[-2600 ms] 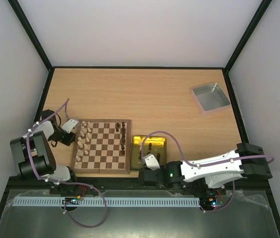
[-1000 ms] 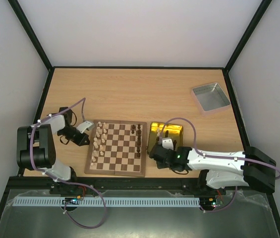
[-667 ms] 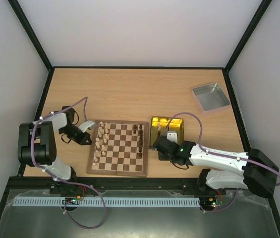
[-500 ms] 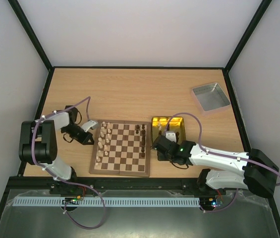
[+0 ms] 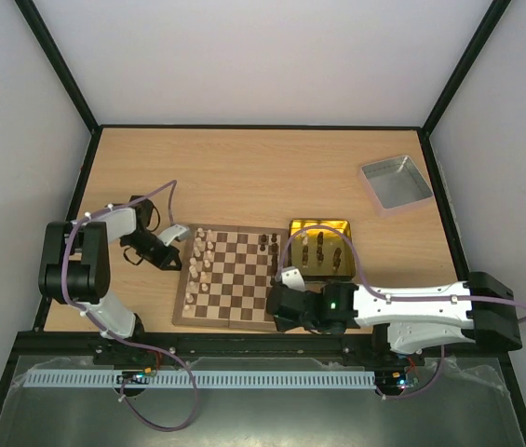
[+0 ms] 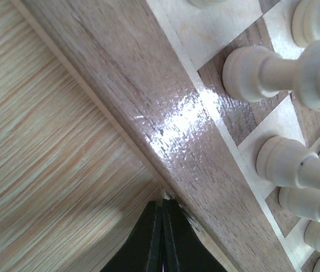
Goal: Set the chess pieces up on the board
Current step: Move the storage box to the center of the board.
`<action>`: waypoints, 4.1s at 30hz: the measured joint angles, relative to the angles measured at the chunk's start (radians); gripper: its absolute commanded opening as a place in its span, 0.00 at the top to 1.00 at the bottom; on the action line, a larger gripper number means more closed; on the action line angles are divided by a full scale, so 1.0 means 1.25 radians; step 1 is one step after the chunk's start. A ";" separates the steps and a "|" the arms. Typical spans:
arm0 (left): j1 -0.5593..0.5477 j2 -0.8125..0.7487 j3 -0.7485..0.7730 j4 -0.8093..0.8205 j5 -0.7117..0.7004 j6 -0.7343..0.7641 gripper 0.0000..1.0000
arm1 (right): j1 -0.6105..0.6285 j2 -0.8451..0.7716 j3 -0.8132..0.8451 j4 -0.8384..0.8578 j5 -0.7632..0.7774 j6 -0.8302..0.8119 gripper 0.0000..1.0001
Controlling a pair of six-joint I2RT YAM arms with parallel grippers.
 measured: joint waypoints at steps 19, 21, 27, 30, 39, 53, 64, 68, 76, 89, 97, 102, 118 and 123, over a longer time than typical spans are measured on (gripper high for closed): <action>-0.010 0.023 0.020 -0.005 0.010 -0.018 0.98 | 0.128 0.064 -0.007 0.012 -0.052 0.030 0.98; -0.010 0.023 0.020 -0.006 0.009 -0.019 0.98 | 0.128 0.064 -0.015 0.014 -0.057 0.030 0.98; -0.020 0.025 0.024 -0.005 0.007 -0.025 0.97 | 0.128 0.064 -0.032 0.024 -0.070 0.027 0.98; -0.023 0.028 0.026 -0.002 0.008 -0.030 0.98 | 0.128 0.065 -0.041 0.031 -0.080 0.024 0.98; -0.024 0.032 0.029 -0.002 0.012 -0.034 0.98 | 0.127 0.105 -0.060 0.059 -0.087 0.011 0.98; -0.056 0.048 0.050 0.003 0.014 -0.048 0.98 | 0.062 0.117 -0.097 0.088 -0.097 -0.012 0.98; -0.070 0.058 0.061 0.011 0.020 -0.065 0.98 | 0.019 0.109 -0.110 0.090 -0.093 -0.021 0.98; -0.073 0.059 0.064 0.012 0.019 -0.070 0.98 | 0.001 0.089 -0.114 0.088 -0.088 -0.025 0.98; -0.073 0.082 0.095 0.016 0.018 -0.080 0.98 | -0.015 0.080 -0.114 0.087 -0.085 -0.034 0.98; -0.076 0.109 0.130 0.031 0.017 -0.100 0.98 | -0.017 0.063 -0.115 0.087 -0.085 -0.036 0.98; -0.084 0.138 0.170 0.031 0.015 -0.109 0.98 | -0.017 0.064 -0.115 0.088 -0.085 -0.037 0.98; -0.091 0.142 0.178 0.037 0.009 -0.113 0.98 | -0.017 0.070 -0.115 0.091 -0.088 -0.040 0.98; -0.025 0.043 0.135 0.064 -0.088 -0.107 0.46 | -0.029 -0.046 -0.025 -0.061 -0.022 -0.066 0.75; 0.008 -0.025 0.129 0.064 -0.091 -0.102 0.14 | -0.084 -0.121 0.067 -0.123 0.021 -0.081 0.51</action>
